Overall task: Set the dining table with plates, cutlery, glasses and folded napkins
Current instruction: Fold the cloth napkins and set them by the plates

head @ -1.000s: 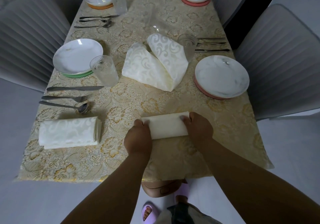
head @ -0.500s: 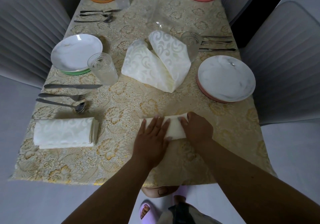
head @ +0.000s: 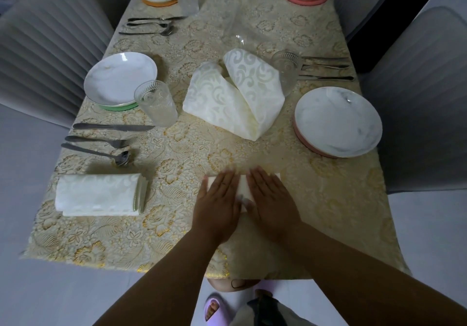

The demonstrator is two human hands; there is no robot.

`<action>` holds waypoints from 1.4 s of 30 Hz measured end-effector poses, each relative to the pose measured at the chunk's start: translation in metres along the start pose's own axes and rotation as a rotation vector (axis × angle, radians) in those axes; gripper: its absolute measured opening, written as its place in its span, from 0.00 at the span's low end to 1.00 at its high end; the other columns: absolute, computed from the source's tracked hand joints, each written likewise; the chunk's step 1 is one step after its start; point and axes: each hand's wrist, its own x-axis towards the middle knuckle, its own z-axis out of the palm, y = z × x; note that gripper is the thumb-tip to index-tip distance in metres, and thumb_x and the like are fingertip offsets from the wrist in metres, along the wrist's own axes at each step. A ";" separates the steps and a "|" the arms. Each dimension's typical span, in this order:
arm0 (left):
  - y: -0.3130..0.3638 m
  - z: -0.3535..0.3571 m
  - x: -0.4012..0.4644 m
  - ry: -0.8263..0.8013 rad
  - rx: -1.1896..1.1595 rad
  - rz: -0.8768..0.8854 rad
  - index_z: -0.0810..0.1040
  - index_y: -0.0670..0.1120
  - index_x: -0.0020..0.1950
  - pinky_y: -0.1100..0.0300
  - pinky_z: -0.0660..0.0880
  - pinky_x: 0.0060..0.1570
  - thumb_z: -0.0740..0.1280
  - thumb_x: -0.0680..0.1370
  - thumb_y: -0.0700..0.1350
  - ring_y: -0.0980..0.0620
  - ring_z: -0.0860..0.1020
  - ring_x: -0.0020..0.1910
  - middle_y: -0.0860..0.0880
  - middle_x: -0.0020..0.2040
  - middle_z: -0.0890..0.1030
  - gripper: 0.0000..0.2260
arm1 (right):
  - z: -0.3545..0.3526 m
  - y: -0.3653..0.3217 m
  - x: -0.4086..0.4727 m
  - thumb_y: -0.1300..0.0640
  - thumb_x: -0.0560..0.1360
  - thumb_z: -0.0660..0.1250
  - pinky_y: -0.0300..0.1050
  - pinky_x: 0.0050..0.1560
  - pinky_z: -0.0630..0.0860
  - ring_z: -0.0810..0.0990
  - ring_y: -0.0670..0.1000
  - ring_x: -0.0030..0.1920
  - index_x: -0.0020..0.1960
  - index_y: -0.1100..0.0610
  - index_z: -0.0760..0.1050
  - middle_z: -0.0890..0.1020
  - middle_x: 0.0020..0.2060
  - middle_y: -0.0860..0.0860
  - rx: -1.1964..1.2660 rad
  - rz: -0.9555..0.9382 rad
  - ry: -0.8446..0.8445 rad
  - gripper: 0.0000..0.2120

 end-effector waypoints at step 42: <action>-0.224 -0.158 -0.086 0.507 -0.890 -0.836 0.72 0.46 0.53 0.54 0.73 0.47 0.66 0.79 0.44 0.49 0.76 0.45 0.48 0.44 0.78 0.05 | -0.047 -0.222 0.119 0.49 0.77 0.65 0.40 0.35 0.63 0.72 0.47 0.39 0.45 0.54 0.72 0.74 0.37 0.47 0.747 0.104 -0.047 0.09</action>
